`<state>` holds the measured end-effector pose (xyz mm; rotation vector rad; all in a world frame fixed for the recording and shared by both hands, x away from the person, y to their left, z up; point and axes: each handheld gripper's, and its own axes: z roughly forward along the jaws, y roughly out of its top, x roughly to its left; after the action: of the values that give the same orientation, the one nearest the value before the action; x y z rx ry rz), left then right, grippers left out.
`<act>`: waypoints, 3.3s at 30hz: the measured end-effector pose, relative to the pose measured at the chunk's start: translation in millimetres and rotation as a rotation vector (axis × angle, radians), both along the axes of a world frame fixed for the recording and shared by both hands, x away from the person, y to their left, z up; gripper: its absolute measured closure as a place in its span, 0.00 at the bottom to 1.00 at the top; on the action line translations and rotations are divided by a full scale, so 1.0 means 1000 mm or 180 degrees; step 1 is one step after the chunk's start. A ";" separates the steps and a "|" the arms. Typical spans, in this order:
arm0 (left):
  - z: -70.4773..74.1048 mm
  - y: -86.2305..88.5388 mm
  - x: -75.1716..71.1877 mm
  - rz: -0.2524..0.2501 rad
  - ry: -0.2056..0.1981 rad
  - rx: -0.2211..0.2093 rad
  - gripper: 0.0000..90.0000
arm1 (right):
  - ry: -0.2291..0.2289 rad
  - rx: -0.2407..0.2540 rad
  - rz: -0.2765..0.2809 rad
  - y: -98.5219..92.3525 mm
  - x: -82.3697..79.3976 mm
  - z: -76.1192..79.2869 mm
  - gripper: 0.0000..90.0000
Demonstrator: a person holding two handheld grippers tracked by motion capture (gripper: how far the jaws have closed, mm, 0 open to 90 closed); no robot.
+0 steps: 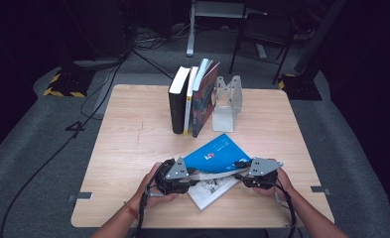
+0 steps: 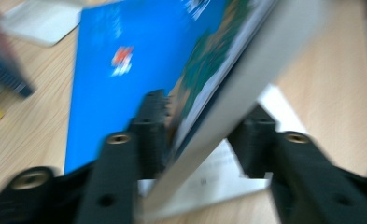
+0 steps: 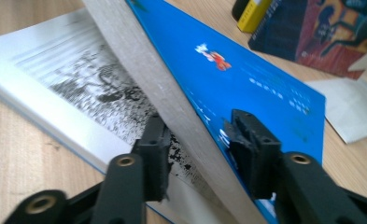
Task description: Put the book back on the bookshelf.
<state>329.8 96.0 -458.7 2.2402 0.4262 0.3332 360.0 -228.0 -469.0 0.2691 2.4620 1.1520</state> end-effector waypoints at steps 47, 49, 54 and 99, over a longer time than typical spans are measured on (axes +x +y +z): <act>0.001 0.016 0.004 0.0013 0.0023 0.0108 0.51 | -0.0060 -0.0112 0.0126 -0.021 -0.009 0.005 0.74; 0.009 0.011 -0.005 0.0058 -0.0049 0.0073 0.50 | -0.0068 -0.0090 0.0118 -0.020 -0.010 0.008 0.74; 0.018 -0.001 -0.017 0.0095 -0.0276 0.0327 0.58 | -0.0115 -0.0068 0.0179 -0.010 -0.016 0.015 0.77; 0.002 -0.030 -0.017 0.0633 -0.0152 0.0435 0.57 | -0.0224 -0.0048 0.0375 0.032 -0.020 0.018 0.78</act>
<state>313.1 66.3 -456.7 2.3216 0.6191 0.5329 340.2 -195.7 -451.3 0.0786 2.4513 1.1693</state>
